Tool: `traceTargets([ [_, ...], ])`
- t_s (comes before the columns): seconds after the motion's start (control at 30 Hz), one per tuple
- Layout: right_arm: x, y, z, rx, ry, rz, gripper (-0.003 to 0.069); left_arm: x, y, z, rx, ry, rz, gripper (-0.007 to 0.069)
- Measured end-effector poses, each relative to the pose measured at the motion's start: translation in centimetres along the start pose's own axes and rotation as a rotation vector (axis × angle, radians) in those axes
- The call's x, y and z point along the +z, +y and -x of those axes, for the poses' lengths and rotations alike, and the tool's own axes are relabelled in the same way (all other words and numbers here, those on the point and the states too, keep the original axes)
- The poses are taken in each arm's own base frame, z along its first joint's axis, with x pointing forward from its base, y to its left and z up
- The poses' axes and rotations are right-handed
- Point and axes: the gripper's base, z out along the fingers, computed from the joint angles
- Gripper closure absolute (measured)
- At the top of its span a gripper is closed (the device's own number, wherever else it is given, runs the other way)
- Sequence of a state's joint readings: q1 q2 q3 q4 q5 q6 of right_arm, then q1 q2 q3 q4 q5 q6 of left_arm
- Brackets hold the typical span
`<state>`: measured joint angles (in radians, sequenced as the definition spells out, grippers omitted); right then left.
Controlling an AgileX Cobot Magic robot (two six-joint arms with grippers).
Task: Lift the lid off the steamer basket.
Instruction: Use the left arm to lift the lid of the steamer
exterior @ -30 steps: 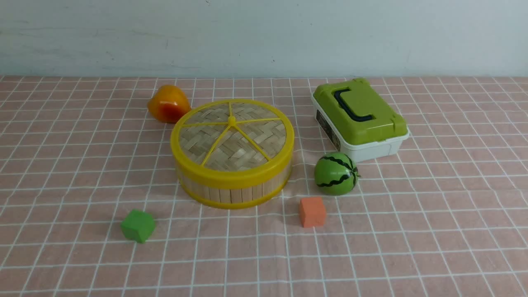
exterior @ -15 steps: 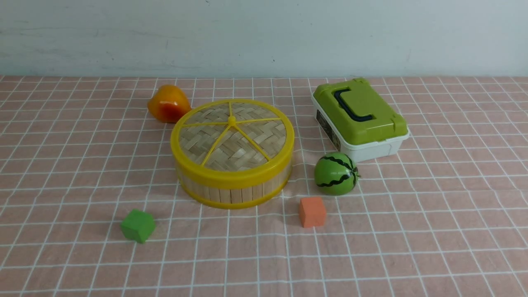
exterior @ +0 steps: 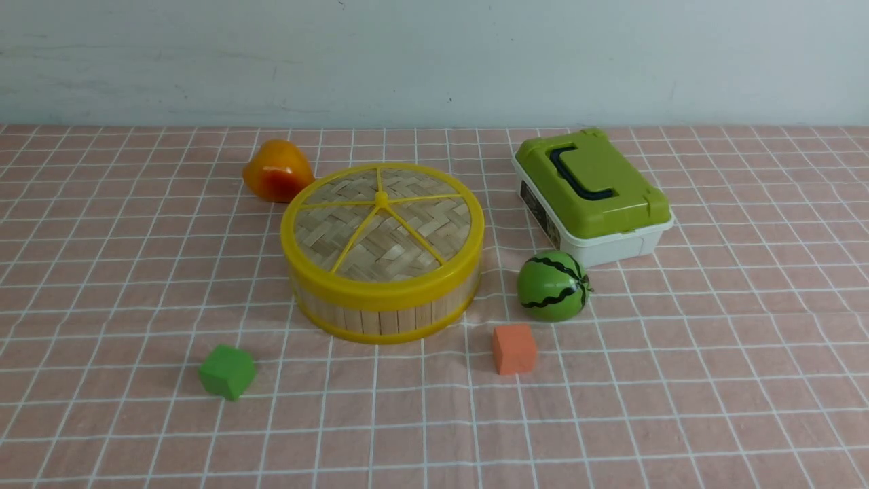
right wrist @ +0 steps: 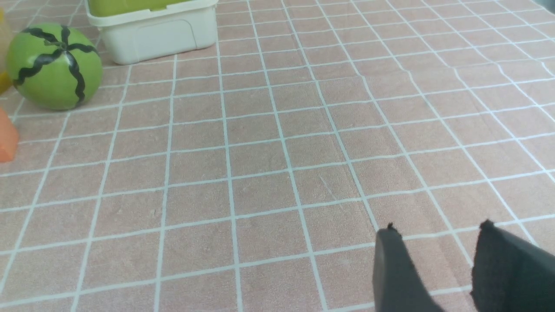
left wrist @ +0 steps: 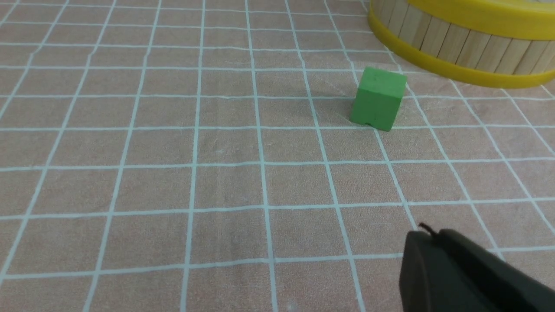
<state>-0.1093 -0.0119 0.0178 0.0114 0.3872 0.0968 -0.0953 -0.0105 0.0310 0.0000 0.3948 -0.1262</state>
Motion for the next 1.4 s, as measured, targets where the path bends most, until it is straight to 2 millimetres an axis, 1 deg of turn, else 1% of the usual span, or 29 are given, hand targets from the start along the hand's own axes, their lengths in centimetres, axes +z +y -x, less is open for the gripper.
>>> traceTargets([
  [0.3,0.0,0.0,0.0,0.0,0.0,0.0,0.0418,0.0,-0.1,0.2,-0.026,-0.017,-0.012,0.0611],
  [0.47,0.0,0.0,0.0,0.0,0.0,0.0,0.0418,-0.1,-0.2,1.3,-0.031,-0.144,-0.028,0.0608],
  [0.5,0.0,0.0,0.0,0.0,0.0,0.0,0.0418,-0.3,-0.3,2.2,-0.025,-0.251,-0.039,0.0606],
  [0.57,0.0,0.0,0.0,0.0,0.0,0.0,0.0418,-0.7,-0.4,3.4,-0.018,-0.39,-0.053,0.0606],
  [0.63,0.0,0.0,0.0,0.0,0.0,0.0,0.0418,-1.1,-0.5,4.3,-0.016,-0.494,-0.065,0.0604],
  [0.67,0.0,0.0,0.0,0.0,0.0,0.0,0.0418,-1.2,-0.6,4.5,-0.017,-0.519,-0.068,0.0603],
  [0.7,0.0,0.0,0.0,0.0,0.0,0.0,0.0418,-1.7,-0.6,5.3,-0.016,-0.62,-0.08,0.0602],
  [0.77,0.0,0.0,0.0,0.0,0.0,0.0,0.0418,-2.0,-0.7,5.6,-0.016,-0.671,-0.086,0.0601],
  [0.8,0.0,0.0,0.0,0.0,0.0,0.0,0.0418,-2.3,-0.7,6.0,-0.019,-0.721,-0.093,0.0599],
  [0.83,0.0,0.0,0.0,0.0,0.0,0.0,0.0418,-2.9,-0.8,6.6,-0.039,-0.812,-0.113,0.0596],
  [0.87,0.0,0.0,0.0,0.0,0.0,0.0,0.0418,-2.9,-0.8,6.6,-0.039,-0.812,-0.113,0.0596],
  [0.9,0.0,0.0,0.0,0.0,0.0,0.0,0.0418,-3.6,-0.8,7.2,-0.087,-0.909,-0.147,0.0595],
  [0.97,0.0,0.0,0.0,0.0,0.0,0.0,0.0418,-3.9,-0.8,7.4,-0.128,-0.949,-0.173,0.0595],
  [1.0,0.0,0.0,0.0,0.0,0.0,0.0,0.0418,-4.5,-0.9,8.2,-0.199,-0.978,-0.214,0.0595],
  [1.03,0.0,0.0,0.0,0.0,0.0,0.0,0.0418,-4.9,-1.0,8.9,-0.236,-0.973,-0.231,0.0595],
  [1.07,0.0,0.0,0.0,0.0,0.0,0.0,0.0418,-5.5,-1.1,10.0,-0.267,-0.955,-0.245,0.0597],
  [1.1,0.0,0.0,0.0,0.0,0.0,0.0,0.0418,-6.3,-1.3,11.5,-0.281,-0.919,-0.246,0.0606],
  [1.13,0.0,0.0,0.0,0.0,0.0,0.0,0.0418,-6.2,-1.4,11.7,-0.282,-0.89,-0.239,0.0607],
  [1.2,0.0,0.0,0.0,0.0,0.0,0.0,0.0418,-6.9,-1.9,15.6,-0.26,-0.75,-0.197,0.0637],
  [1.23,0.0,0.0,0.0,0.0,0.0,0.0,0.0418,-6.7,-2.1,16.5,-0.245,-0.711,-0.182,0.0637],
  [1.3,0.0,0.0,0.0,0.0,0.0,0.0,0.0418,-6.0,-2.4,19.1,-0.207,-0.608,-0.146,0.0637],
  [1.4,0.0,0.0,0.0,0.0,0.0,0.0,0.0418,-3.0,-2.8,21.7,-0.177,-0.432,-0.1,0.0637],
])
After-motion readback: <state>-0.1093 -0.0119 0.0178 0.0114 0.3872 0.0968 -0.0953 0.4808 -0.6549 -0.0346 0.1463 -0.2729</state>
